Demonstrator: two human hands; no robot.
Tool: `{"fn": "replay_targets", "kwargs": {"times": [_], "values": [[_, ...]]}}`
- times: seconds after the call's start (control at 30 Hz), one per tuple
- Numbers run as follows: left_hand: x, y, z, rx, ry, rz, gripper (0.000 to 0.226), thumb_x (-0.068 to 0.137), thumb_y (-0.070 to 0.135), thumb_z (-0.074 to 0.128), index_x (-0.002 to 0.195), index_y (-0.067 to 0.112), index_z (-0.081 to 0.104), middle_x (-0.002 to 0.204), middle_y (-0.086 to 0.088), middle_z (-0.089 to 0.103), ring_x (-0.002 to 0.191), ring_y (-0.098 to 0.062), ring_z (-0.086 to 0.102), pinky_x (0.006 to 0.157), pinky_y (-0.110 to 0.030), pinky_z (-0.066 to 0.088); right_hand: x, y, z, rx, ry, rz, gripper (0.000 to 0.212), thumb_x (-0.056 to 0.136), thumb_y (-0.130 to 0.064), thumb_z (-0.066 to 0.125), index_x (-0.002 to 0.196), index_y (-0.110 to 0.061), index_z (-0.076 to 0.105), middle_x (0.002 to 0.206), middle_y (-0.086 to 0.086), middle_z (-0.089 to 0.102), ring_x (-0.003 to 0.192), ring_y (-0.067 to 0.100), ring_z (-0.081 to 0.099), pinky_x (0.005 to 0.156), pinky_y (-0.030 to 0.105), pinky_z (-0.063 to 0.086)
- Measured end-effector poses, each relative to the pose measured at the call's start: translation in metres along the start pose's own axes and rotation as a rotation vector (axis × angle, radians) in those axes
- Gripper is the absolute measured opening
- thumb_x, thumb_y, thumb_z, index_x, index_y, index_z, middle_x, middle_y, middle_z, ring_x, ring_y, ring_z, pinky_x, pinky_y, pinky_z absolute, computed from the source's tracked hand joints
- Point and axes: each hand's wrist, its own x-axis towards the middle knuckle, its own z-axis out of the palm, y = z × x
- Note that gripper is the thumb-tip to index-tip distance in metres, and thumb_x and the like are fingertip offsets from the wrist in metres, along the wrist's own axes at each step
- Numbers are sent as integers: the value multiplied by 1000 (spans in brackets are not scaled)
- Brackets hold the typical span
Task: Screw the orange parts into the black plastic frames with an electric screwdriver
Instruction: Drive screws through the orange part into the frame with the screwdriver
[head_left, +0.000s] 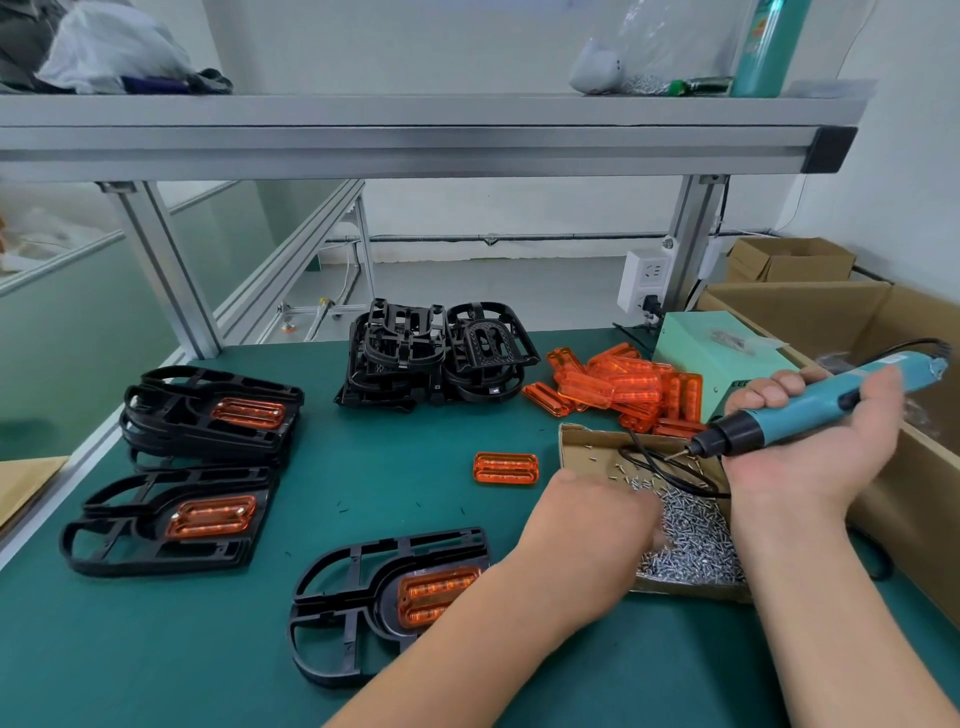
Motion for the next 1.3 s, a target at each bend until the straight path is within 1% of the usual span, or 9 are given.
{"fn": "replay_targets", "kwargs": {"times": [0.1, 0.23, 0.4, 0.47, 0.6, 0.73, 0.93, 1.1, 1.3], "values": [[-2, -2, 0, -27, 13, -22, 17, 98, 16, 66, 109, 28, 64, 105, 0, 73, 102, -26, 66, 84, -37, 37, -1, 0, 1, -1, 6, -5, 39, 98, -54, 64, 86, -18, 56, 79, -3, 52, 63, 13, 49, 62, 26, 44], [-6, -7, -10, -200, 43, -54, 22, 102, 14, 57, 119, 23, 68, 109, -1, 74, 102, -26, 65, 90, -40, 46, -3, 1, 2, -1, 0, -12, 38, 99, -53, 64, 87, -18, 57, 79, -3, 52, 64, 13, 49, 62, 26, 44], [-18, -12, -33, -593, -23, -179, 23, 105, 21, 54, 116, 29, 72, 103, 4, 74, 66, 0, 53, 64, -21, 42, -5, 2, 2, -20, 14, -8, 40, 99, -56, 63, 89, -17, 58, 80, -3, 53, 64, 13, 49, 61, 26, 43], [-25, -20, -45, -794, -14, -236, 21, 102, 24, 56, 108, 34, 74, 96, -1, 74, 54, 0, 47, 53, -17, 40, -6, 3, 3, -26, 16, -1, 40, 99, -56, 62, 89, -17, 58, 79, -3, 53, 64, 13, 48, 61, 26, 42], [-51, -43, -73, -1175, 46, -369, 22, 92, 18, 61, 100, 28, 80, 82, 6, 71, 69, -10, 54, 60, -23, 49, -14, 6, 6, -34, -20, 11, 42, 101, -57, 60, 87, -17, 58, 78, -3, 52, 64, 13, 47, 62, 26, 41], [-87, -74, -92, -1439, 16, -469, 20, 87, 15, 65, 98, 16, 81, 83, -2, 62, 73, -11, 51, 53, -22, 40, -32, 19, 15, -56, -88, 40, 41, 102, -57, 56, 90, -18, 55, 78, -3, 49, 63, 13, 45, 60, 26, 41], [-122, -92, -93, -1597, -36, -518, 18, 90, 5, 67, 106, 6, 76, 87, -10, 60, 68, -11, 49, 50, -19, 36, -71, 52, 41, -73, -170, 152, 40, 102, -56, 56, 90, -18, 55, 77, -2, 48, 61, 13, 44, 58, 27, 41], [-132, -93, -87, -1661, -101, -534, 12, 91, 6, 66, 102, 9, 71, 89, -9, 61, 68, -11, 48, 48, -19, 32, -94, 73, 70, -53, -181, 218, 39, 104, -54, 54, 90, -18, 53, 78, -1, 45, 62, 13, 42, 60, 25, 38], [-132, -92, -82, -1712, -134, -538, 13, 102, 1, 58, 106, 6, 69, 91, -10, 61, 69, -11, 48, 49, -19, 32, -116, 77, 67, -158, -186, 266, 40, 108, -57, 45, 90, -22, 53, 80, -6, 52, 71, 10, 50, 72, 26, 40]]}}
